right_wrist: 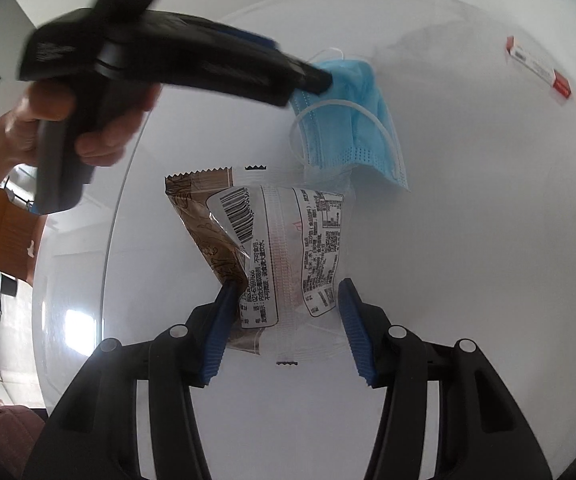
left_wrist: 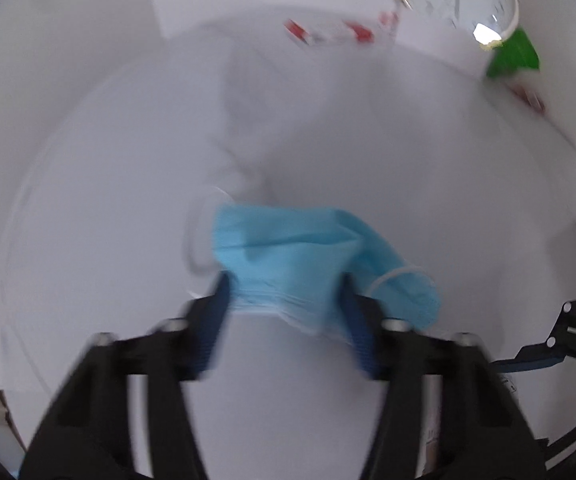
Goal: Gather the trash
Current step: 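Grasp the blue face mask with the left tool while the right tool grasps the clear printed bag, then carry the mask and bag over the wastebasket and open the left tool to drop the mask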
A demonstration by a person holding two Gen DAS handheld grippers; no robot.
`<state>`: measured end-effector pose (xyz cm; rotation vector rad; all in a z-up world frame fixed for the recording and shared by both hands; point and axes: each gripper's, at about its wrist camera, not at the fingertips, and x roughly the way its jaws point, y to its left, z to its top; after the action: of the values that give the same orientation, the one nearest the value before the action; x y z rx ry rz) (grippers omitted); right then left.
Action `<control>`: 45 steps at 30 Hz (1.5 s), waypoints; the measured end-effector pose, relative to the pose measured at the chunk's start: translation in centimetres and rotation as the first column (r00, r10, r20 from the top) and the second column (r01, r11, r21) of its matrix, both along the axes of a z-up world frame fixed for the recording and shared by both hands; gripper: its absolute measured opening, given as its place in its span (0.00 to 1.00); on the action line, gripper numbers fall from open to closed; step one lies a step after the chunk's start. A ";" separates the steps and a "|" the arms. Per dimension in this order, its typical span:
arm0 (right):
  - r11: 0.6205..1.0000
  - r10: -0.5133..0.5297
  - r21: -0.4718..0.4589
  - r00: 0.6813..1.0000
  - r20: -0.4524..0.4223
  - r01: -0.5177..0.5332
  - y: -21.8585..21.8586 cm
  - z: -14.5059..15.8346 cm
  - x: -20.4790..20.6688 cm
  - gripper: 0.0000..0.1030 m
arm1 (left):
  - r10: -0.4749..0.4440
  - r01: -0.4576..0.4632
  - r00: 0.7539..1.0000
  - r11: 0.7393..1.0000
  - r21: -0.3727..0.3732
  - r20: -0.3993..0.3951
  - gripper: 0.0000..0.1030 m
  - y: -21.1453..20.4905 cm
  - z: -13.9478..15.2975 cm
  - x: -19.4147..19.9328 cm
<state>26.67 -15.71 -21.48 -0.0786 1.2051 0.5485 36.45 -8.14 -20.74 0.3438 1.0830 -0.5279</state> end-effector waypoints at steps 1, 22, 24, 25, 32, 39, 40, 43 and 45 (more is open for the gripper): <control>1.000 -0.003 0.003 1.000 -0.004 0.003 0.0 0.0 0.1 0.51 | -0.011 0.010 1.000 1.000 -0.011 -0.026 0.17 -0.2 -0.5 -0.1; 0.990 -0.077 0.124 0.993 0.087 0.066 2.1 6.7 -7.6 0.51 | 0.398 -0.377 0.914 0.904 -0.201 0.078 0.09 18.1 9.5 -17.6; 0.992 -0.053 0.121 0.994 0.100 0.041 3.7 7.4 -9.2 0.51 | 0.476 -0.455 0.875 0.872 -0.182 0.093 0.09 21.2 10.1 -21.1; 0.991 -0.033 0.133 0.994 0.101 0.020 4.8 7.9 -10.3 0.51 | 0.509 -0.489 0.855 0.856 -0.168 0.102 0.09 22.5 10.4 -22.7; 0.965 0.098 0.236 0.992 0.084 -0.116 12.2 9.7 -15.9 0.51 | 0.757 -0.752 0.650 0.654 -0.087 0.069 0.09 34.4 10.2 -35.9; 0.930 0.268 0.237 0.960 0.084 -0.280 19.0 11.1 -20.6 0.51 | 0.879 -0.880 0.473 0.475 0.021 -0.067 0.10 43.7 1.5 -43.1; 0.927 0.294 0.219 0.952 0.084 -0.305 20.1 11.3 -21.2 0.51 | 0.884 -0.888 0.455 0.460 0.026 -0.109 0.10 44.7 -0.5 -43.3; 0.917 0.349 0.172 0.933 0.093 -0.360 22.4 11.8 -22.4 0.51 | 0.901 -0.909 0.387 0.409 0.083 -0.195 0.10 46.9 -6.7 -43.4; 0.910 0.373 0.161 0.923 0.090 -0.383 23.9 12.0 -22.9 0.51 | 0.903 -0.917 0.326 0.374 0.138 -0.280 0.11 48.4 -11.1 -43.7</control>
<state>3.77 8.19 -9.48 -0.1793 1.0845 0.9861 -7.27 40.25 -31.89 -0.4631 1.3775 0.4754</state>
